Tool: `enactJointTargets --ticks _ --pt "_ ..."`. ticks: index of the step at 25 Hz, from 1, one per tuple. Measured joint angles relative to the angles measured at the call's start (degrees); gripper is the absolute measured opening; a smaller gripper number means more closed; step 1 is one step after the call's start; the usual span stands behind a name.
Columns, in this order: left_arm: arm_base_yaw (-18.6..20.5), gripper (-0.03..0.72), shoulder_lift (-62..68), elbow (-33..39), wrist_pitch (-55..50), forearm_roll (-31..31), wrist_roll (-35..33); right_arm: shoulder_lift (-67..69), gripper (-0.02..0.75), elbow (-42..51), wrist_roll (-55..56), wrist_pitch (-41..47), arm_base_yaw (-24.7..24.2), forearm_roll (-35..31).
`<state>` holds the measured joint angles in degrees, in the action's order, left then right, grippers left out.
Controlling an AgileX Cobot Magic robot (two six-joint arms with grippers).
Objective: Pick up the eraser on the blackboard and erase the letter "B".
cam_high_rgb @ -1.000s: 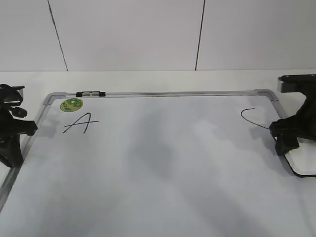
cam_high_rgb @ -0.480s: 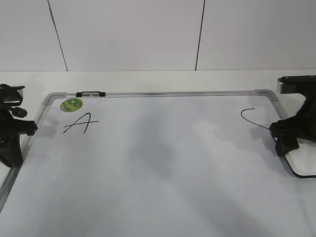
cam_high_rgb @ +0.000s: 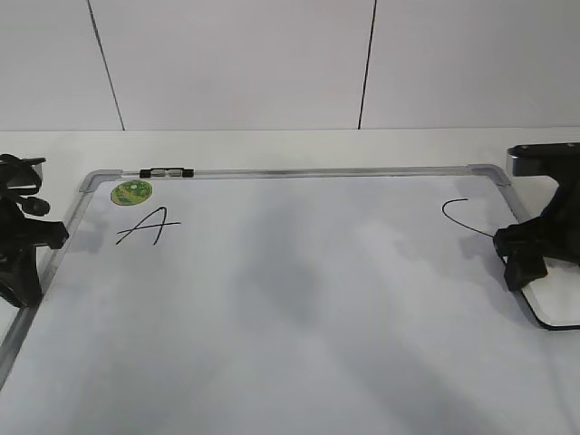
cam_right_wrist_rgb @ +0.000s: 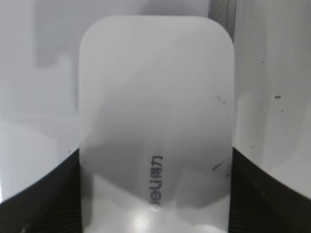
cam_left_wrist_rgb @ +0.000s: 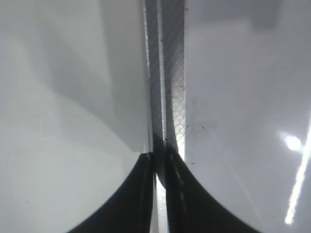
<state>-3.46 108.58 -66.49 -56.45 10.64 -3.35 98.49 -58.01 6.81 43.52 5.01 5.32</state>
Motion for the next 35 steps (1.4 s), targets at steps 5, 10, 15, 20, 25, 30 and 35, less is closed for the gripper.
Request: enactJointTargets --ticks 5,10,15,20,25,30,35 --pt "0.0 0.052 0.0 0.0 0.0 0.0 0.0 0.2 0.558 0.0 0.0 0.0 0.0 0.0" --pt "0.0 0.055 0.0 0.0 0.0 0.0 0.0 0.2 0.558 0.0 0.0 0.0 0.0 0.0" --pt "0.0 0.057 0.0 0.0 -0.02 0.0 0.0 0.2 0.558 0.0 0.0 0.0 0.0 0.0" --pt "0.0 0.057 0.0 0.0 -0.02 0.0 0.0 0.2 0.558 0.0 0.0 0.0 0.0 0.0" --pt "0.0 0.058 0.0 0.0 -0.12 0.0 0.0 0.2 0.563 0.0 0.36 0.0 0.0 0.0" --pt "0.0 0.058 0.0 0.0 -0.15 0.0 0.0 0.2 0.628 0.0 0.8 0.0 0.0 -0.2" --pt "0.0 0.058 0.0 0.0 -0.24 0.04 -0.11 0.2 0.637 -0.36 0.93 1.51 0.0 0.05"
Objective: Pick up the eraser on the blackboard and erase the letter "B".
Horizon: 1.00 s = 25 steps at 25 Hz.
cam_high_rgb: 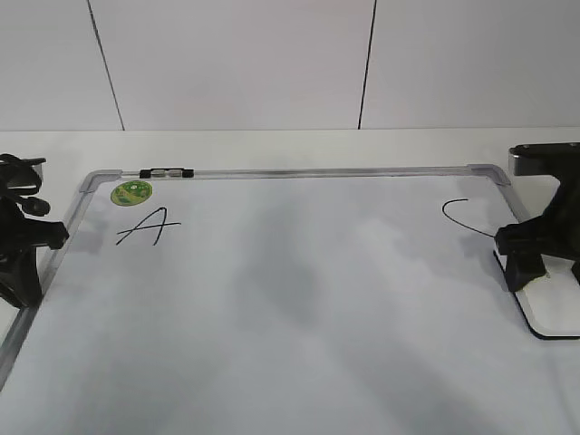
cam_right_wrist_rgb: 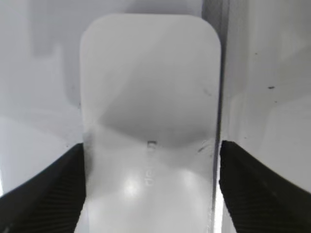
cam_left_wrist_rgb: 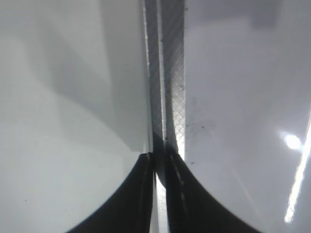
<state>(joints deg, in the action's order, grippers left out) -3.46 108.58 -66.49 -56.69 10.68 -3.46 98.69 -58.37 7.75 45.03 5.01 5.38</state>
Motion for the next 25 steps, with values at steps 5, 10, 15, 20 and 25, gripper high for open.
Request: enactJointTargets --ticks 5,10,15,20,25 --pt "0.0 0.058 0.0 0.0 0.0 0.09 0.0 0.0 0.636 -4.34 0.0 6.46 0.0 1.27" --pt "0.0 0.059 0.0 0.0 -0.12 0.13 0.0 0.0 0.617 -10.83 0.0 14.35 0.0 2.29" --pt "0.0 0.06 0.0 0.0 -0.12 0.13 0.0 0.0 0.587 -18.16 0.0 20.41 -0.05 -0.17" --pt "0.0 0.106 0.0 0.0 -0.12 0.37 -0.1 0.0 0.582 -24.72 0.0 24.57 -0.05 -1.56" --pt "0.0 0.262 0.0 0.0 -0.23 0.71 -0.1 0.0 0.582 -29.63 -0.11 25.06 -0.05 -2.63"
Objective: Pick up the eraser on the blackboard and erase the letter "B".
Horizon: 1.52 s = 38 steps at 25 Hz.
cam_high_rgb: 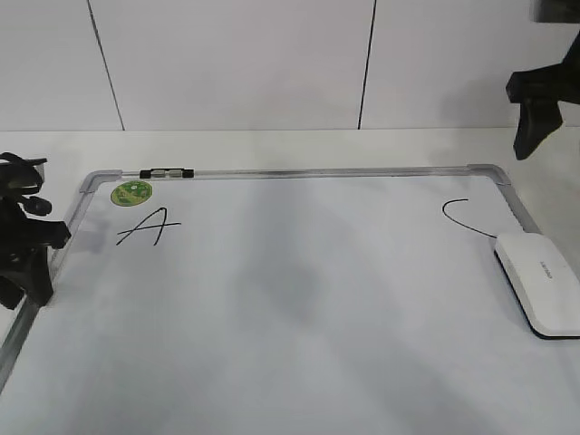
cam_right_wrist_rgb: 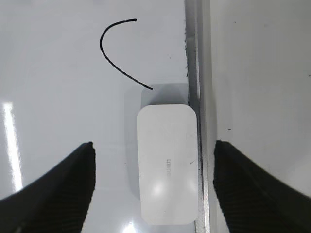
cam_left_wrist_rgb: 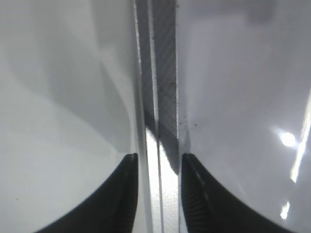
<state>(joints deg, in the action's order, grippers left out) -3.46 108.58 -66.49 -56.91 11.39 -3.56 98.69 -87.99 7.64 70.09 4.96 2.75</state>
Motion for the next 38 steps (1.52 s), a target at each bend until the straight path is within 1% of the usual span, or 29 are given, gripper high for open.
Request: enactJointTargets --ticks 3,7,11,14,20,23,27,33,38 --pt "0.0 0.3 0.0 -0.42 -0.79 0.0 0.0 0.0 0.582 -0.85 0.0 0.0 0.0 -0.85" --pt "0.0 0.309 -1.21 -3.29 -4.61 -0.65 0.0 0.0 0.582 -0.98 -0.08 0.12 0.0 -2.75" --pt "0.0 0.309 -6.09 -7.36 -10.11 -2.14 0.0 -1.81 0.582 -0.98 -0.59 0.21 0.0 -3.92" --pt "0.0 0.309 -10.35 -8.14 -11.62 -2.75 0.1 -5.44 0.574 -0.98 -1.24 0.25 0.0 -4.05" --pt "0.0 0.309 -19.81 -7.9 -12.7 -2.65 0.1 -16.8 0.572 -0.53 -1.45 0.8 0.0 -4.14" --pt "0.0 0.309 -27.14 -4.84 -12.83 -2.76 0.1 -25.07 0.572 2.16 -2.46 1.18 0.0 -4.14" --pt "0.0 0.309 -38.32 1.57 -13.44 -3.5 0.1 -36.29 0.572 7.94 -3.89 1.75 0.0 -2.75" --pt "0.0 0.309 -55.61 8.23 -14.06 -3.63 0.1 -53.79 0.572 20.56 -4.23 2.11 0.0 -1.43" --pt "0.0 0.308 -70.68 12.86 -14.77 -3.66 0.1 -67.74 0.572 29.09 -5.32 2.59 0.0 -1.4"
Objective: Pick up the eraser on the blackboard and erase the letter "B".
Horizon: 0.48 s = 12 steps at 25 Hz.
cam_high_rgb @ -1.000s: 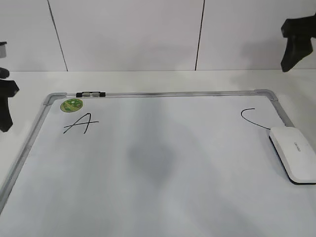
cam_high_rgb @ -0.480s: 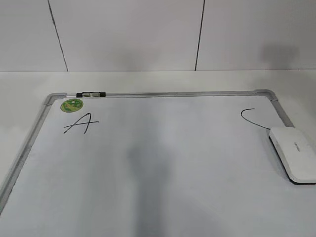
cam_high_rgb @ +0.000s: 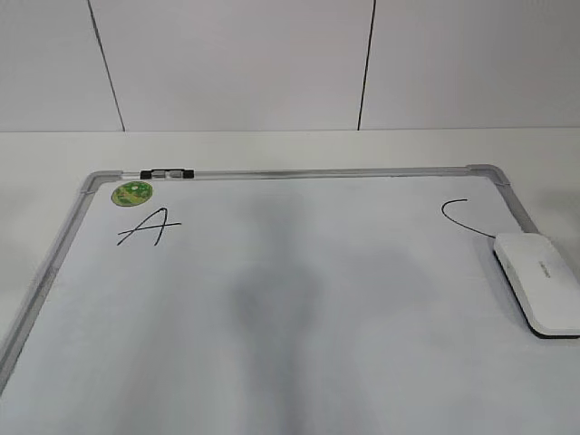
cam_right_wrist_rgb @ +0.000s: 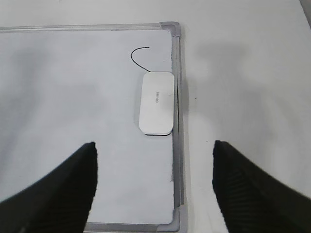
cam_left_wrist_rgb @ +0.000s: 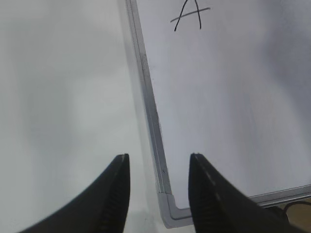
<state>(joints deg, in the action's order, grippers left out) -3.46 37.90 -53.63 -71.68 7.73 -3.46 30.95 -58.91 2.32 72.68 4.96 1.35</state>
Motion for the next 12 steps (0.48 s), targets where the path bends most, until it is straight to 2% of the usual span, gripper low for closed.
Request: enactJointTargets --ticks 12 --pt "0.0 0.308 -31.99 13.04 -1.23 -0.13 -0.22 -25.58 0.571 16.93 -2.32 0.23 0.0 0.0"
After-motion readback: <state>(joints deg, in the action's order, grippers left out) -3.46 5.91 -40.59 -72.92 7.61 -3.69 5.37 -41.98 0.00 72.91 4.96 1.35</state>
